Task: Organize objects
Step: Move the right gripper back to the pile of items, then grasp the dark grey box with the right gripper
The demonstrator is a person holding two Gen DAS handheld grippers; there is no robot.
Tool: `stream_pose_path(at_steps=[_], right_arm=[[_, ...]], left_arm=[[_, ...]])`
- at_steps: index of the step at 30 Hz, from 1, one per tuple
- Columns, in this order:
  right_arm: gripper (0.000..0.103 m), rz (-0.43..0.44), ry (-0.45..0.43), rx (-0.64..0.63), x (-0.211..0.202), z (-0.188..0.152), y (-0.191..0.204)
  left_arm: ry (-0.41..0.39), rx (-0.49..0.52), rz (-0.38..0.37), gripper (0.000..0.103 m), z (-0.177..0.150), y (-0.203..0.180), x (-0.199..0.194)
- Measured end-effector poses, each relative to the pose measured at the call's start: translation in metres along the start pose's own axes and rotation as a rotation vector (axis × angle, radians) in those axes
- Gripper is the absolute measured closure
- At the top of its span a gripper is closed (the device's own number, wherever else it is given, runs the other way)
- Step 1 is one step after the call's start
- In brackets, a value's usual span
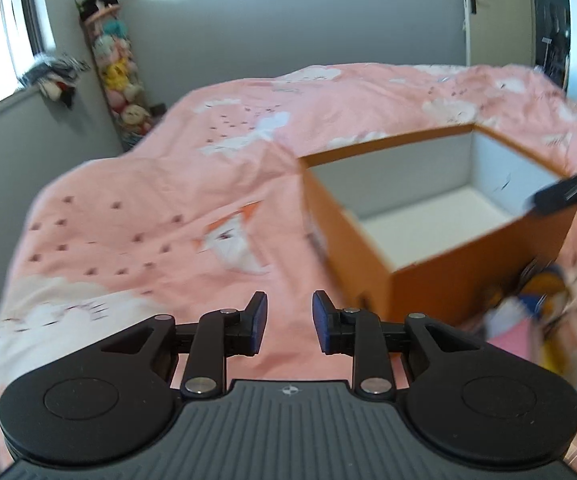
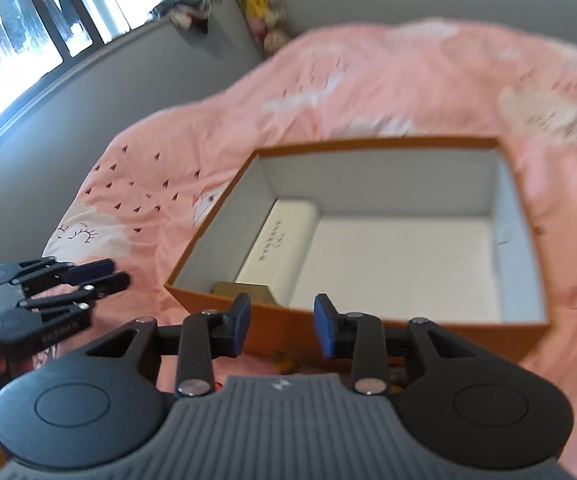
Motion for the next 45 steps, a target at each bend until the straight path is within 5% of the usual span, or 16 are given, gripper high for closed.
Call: stream_pose_path(at_steps=[5, 16, 24, 27, 30, 32, 42, 45], right_arm=[[0.064, -0.105, -0.084, -0.025, -0.033, -0.027, -0.014], [0.064, -0.219, -0.106, 0.009, -0.069, -0.073, -0.033], [0.06, -0.306, -0.094, -0.004, -0.085, -0.092, -0.038], [0.056, -0.309, -0.01, 0.037, -0.079, -0.105, -0.045], [0.037, -0.314, 0.077, 0.043, -0.07, -0.12, -0.046], [0.034, -0.337, 0.122, 0.018, -0.065, -0.129, -0.045], [0.034, -0.382, 0.242, -0.032, -0.042, -0.147, -0.05], [0.044, -0.373, 0.24, -0.007, -0.043, -0.147, -0.054]], left_arm=[[0.051, 0.044, 0.119, 0.066, -0.028, 0.02, 0.001], [0.066, -0.005, 0.16, 0.066, -0.056, 0.037, 0.007], [-0.045, -0.03, 0.176, 0.06, -0.028, 0.028, -0.03], [-0.064, -0.054, 0.144, 0.06, -0.015, 0.017, -0.045], [-0.09, -0.078, 0.076, 0.055, -0.003, -0.002, -0.057], [-0.086, -0.073, 0.029, 0.055, 0.004, -0.018, -0.061], [-0.041, -0.021, -0.113, 0.055, 0.017, -0.082, -0.065], [-0.021, -0.02, -0.163, 0.055, 0.019, -0.095, -0.064]])
Point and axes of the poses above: each gripper's, at about its wrist camera, not at the fingertips, and x roughly the way its jaws point, y to its left, z to its top, the point moved 6 cm from there along x, roughly the way its jaws point, and after that the axes turned 1 degree about x, right-handed, at the moved point
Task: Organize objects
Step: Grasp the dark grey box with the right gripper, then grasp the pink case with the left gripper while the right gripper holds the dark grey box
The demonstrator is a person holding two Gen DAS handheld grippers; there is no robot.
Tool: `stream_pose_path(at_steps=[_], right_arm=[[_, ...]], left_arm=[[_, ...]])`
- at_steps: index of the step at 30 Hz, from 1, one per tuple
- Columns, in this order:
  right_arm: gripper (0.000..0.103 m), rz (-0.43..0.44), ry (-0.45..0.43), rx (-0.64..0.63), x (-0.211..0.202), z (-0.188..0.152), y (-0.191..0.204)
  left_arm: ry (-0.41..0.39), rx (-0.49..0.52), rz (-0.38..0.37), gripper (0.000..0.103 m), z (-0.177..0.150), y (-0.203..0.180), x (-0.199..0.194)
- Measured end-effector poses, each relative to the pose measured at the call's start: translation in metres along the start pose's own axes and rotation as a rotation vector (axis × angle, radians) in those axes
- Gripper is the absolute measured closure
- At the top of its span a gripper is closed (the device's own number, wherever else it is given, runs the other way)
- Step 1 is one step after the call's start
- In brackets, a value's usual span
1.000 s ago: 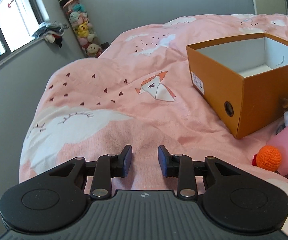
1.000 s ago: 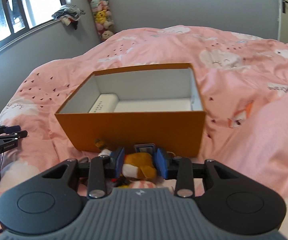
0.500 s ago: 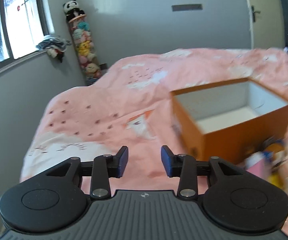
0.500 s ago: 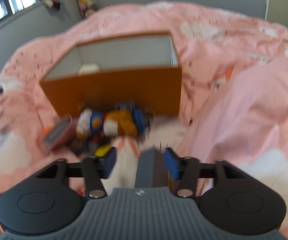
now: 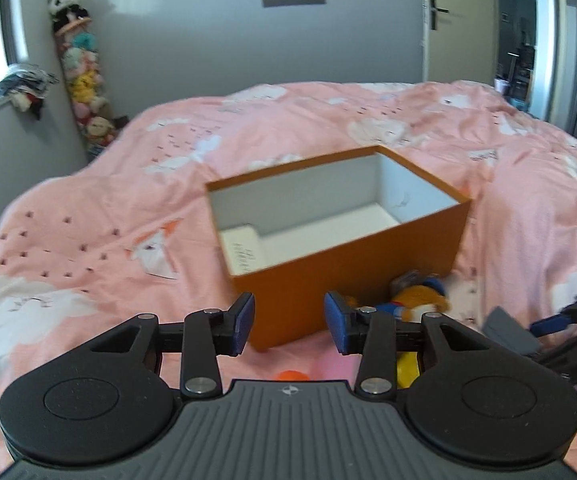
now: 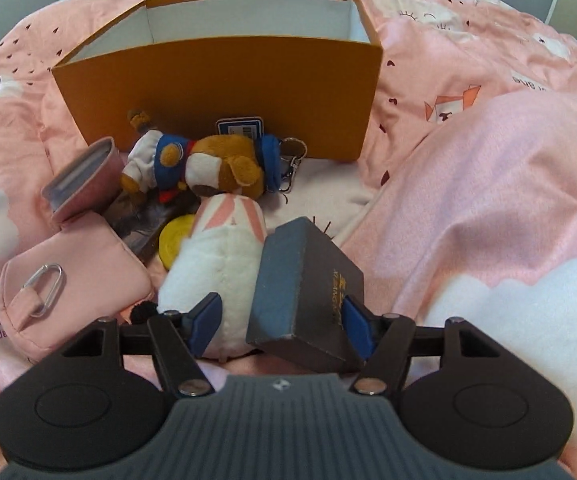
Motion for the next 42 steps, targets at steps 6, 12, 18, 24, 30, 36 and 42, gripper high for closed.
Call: stream_pose_path(at_steps=[6, 12, 18, 24, 30, 36, 42], right_arm=[[0.056, -0.001, 0.009, 0.06, -0.004, -0.002, -0.014], [0.065, -0.031, -0.038, 0.085, -0.018, -0.002, -0.029], [0.067, -0.027, -0.048, 0.109, -0.019, -0.004, -0.037], [0.067, -0.013, -0.084, 0.125, -0.028, -0.003, -0.04], [0.067, 0.132, -0.182, 0.162, -0.049, 0.012, -0.035], [0.067, 0.132, -0.187, 0.167, -0.043, 0.017, -0.031], [0.067, 0.095, -0.113, 0.208, -0.017, 0.014, -0.046]], left_arm=[[0.131, 0.025, -0.091, 0.054, -0.01, -0.026, 0.006], [0.299, -0.097, -0.147, 0.052, -0.041, -0.028, 0.01], [0.38, -0.214, -0.189, 0.049, -0.063, -0.024, 0.015], [0.346, -0.12, -0.119, 0.049, -0.056, -0.032, 0.02], [0.328, -0.044, -0.153, 0.049, -0.048, -0.048, 0.027], [0.298, -0.041, -0.088, 0.049, -0.044, -0.044, 0.036], [0.296, -0.023, -0.097, 0.049, -0.047, -0.043, 0.044]])
Point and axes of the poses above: each gripper's, at about its wrist camera, not at the fingertips, and x roughly the way its jaws point, y to its left, z to its top, the point moved 6 cm from there along x, roughly the way its jaws point, and after that the axes turned 1 degree about x, right-handed, at the moved point
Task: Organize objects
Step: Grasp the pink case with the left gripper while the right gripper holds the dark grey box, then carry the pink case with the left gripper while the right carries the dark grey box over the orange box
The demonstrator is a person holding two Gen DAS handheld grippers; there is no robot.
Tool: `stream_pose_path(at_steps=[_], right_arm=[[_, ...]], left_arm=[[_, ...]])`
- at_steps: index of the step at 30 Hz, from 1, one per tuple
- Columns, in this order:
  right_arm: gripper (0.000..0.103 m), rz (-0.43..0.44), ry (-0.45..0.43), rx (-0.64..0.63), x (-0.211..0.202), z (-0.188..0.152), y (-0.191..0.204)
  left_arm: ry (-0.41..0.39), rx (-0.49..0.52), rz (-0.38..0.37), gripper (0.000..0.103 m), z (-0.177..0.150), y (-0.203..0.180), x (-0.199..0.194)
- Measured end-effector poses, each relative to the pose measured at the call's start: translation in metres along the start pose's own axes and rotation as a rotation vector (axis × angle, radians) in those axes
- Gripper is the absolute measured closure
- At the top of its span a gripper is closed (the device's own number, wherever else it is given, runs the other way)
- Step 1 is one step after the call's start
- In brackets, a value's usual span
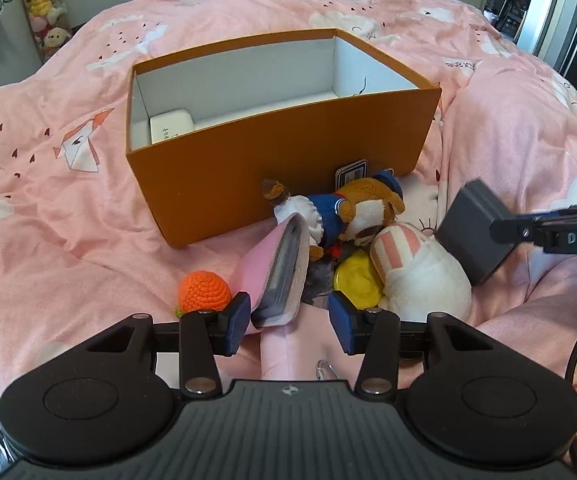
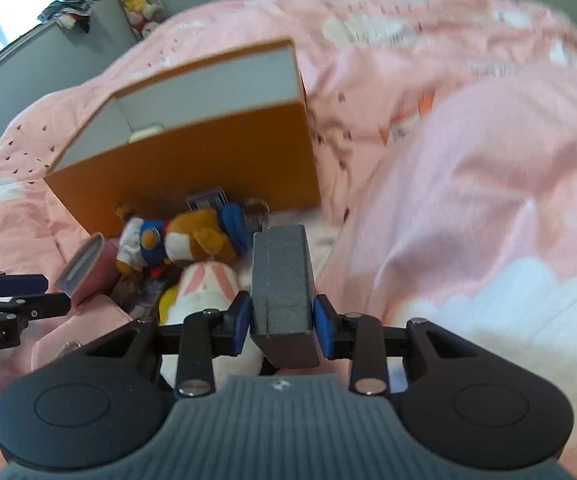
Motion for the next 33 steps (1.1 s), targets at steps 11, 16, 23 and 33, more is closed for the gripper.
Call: stream_pose_path(at_steps=[11, 16, 23, 33], right_arm=[[0.066, -0.041, 0.05, -0.008, 0.01, -0.004, -0.003], [0.066, -0.041, 0.056, -0.004, 0.01, -0.003, -0.005], [0.066, -0.044, 0.058, -0.005, 0.011, -0.001, -0.005], [0.068, -0.039, 0.035, -0.018, 0.008, 0.002, -0.003]], left_arm=[[-0.031, 0.1, 0.042, 0.049, 0.005, -0.006, 0.027], [-0.001, 0.158, 0.077, 0.051, 0.005, -0.009, 0.044], [-0.021, 0.189, 0.102, 0.067, -0.009, -0.004, 0.049], [-0.156, 0.1, 0.083, 0.082, 0.003, 0.014, 0.014]])
Point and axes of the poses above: each gripper's, at about its wrist camera, not at the fingertips, and x roughly the way its jaws point, y to its left, z to its top, the point moved 6 cm from there along x, roughly the way its jaws point, and after that the axes turned 1 degree about x, right-handed, at the moved point
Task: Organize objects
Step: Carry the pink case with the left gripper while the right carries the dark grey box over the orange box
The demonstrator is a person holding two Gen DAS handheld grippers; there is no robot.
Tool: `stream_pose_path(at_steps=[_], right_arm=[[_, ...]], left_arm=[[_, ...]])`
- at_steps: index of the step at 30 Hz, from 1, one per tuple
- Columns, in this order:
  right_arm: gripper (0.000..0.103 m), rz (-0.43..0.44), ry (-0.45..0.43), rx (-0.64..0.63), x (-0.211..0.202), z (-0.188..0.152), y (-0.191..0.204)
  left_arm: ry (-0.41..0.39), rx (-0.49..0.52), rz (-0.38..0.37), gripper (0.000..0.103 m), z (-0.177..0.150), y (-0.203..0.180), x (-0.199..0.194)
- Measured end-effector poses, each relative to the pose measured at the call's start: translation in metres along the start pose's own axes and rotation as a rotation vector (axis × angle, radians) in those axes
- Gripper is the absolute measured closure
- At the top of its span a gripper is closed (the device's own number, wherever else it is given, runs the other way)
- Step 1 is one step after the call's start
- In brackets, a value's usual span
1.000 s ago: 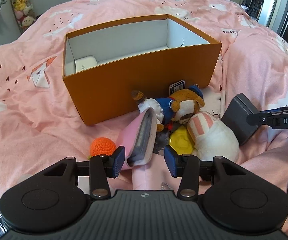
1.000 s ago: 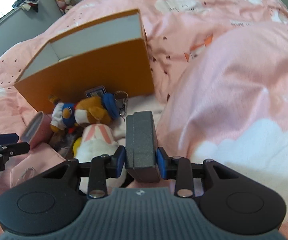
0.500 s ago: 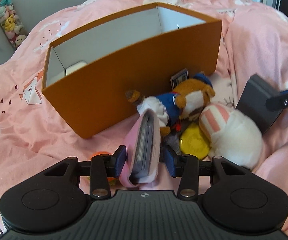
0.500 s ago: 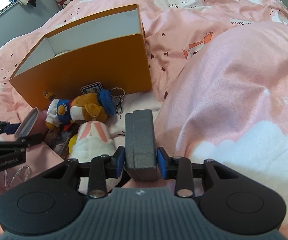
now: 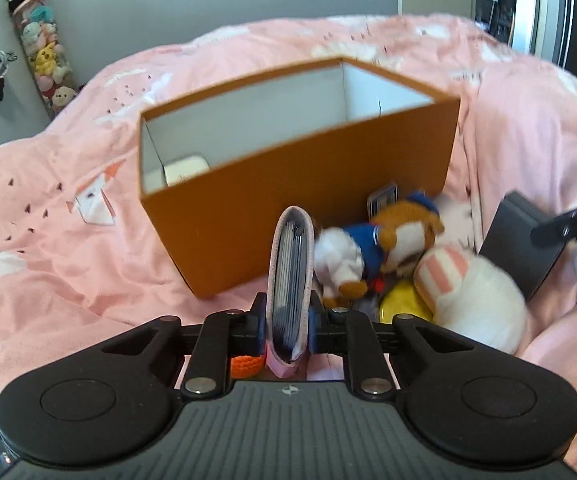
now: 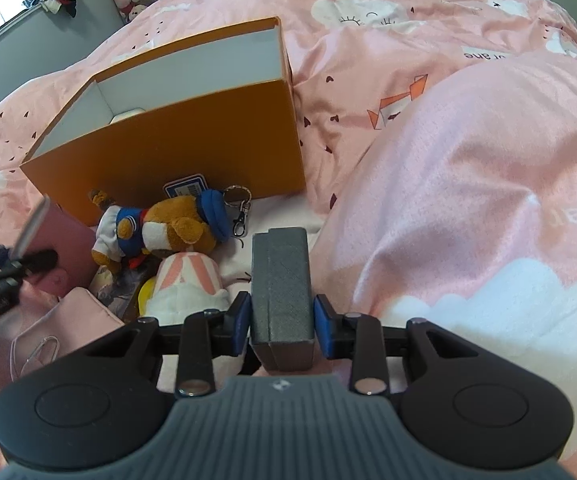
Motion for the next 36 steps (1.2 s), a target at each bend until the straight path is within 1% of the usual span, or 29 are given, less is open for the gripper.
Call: stream_pose_path(at_steps=[2, 5, 9, 13, 17, 21, 23, 24, 26, 27, 30, 33, 36], right_arm=[[0.068, -0.002, -0.006, -0.007, -0.003, 0.001, 0.001], [0.068, 0.004, -0.044, -0.012, -0.015, 0.009, 0.002], [0.068, 0.067, -0.087, 0.016, -0.034, 0.026, 0.001], [0.068, 0.132, -0.13, 0.008, -0.056, 0.05, 0.008], [0.068, 0.2, -0.19, -0.037, -0.077, 0.082, 0.027], [0.068, 0.262, -0.234, -0.061, -0.082, 0.12, 0.047], [0.068, 0.267, -0.249, -0.068, -0.075, 0.14, 0.055], [0.068, 0.271, -0.245, -0.063, -0.069, 0.15, 0.058], [0.068, 0.28, -0.222, -0.048, -0.051, 0.167, 0.061], [0.068, 0.274, -0.205, -0.04, -0.039, 0.174, 0.063], [0.068, 0.251, -0.149, -0.035, -0.003, 0.186, 0.064], [0.068, 0.233, -0.1, -0.032, 0.029, 0.191, 0.063], [0.068, 0.21, -0.061, -0.031, 0.055, 0.197, 0.059]], left_arm=[[-0.018, -0.018, -0.011, 0.082, 0.006, 0.003, -0.009], [-0.04, -0.059, -0.063, 0.082, 0.018, 0.007, -0.025], [-0.099, -0.07, -0.105, 0.082, 0.039, 0.008, -0.05], [-0.168, -0.041, -0.131, 0.082, 0.066, 0.01, -0.072], [-0.212, 0.039, -0.12, 0.082, 0.099, 0.011, -0.079], [-0.197, 0.162, -0.073, 0.082, 0.134, 0.009, -0.058], [-0.198, 0.259, -0.045, 0.082, 0.148, 0.004, -0.043], [-0.192, 0.312, -0.036, 0.082, 0.153, 0.001, -0.033], [-0.151, 0.388, -0.044, 0.082, 0.159, -0.005, -0.007], [-0.13, 0.431, -0.052, 0.083, 0.161, -0.008, 0.007], [-0.089, 0.561, -0.067, 0.083, 0.15, -0.015, 0.045], [-0.036, 0.652, -0.082, 0.082, 0.139, -0.015, 0.081], [0.002, 0.708, -0.082, 0.082, 0.133, -0.01, 0.112]])
Point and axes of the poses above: each gripper's, at about its wrist camera, not at the fingertips, and x roughly the way its jaws point, y to its left, z to its top, the point moved 6 cm from there along x, roughly the way its jaws point, and after that the axes turned 1 degree about x, right-handed, at the moved point
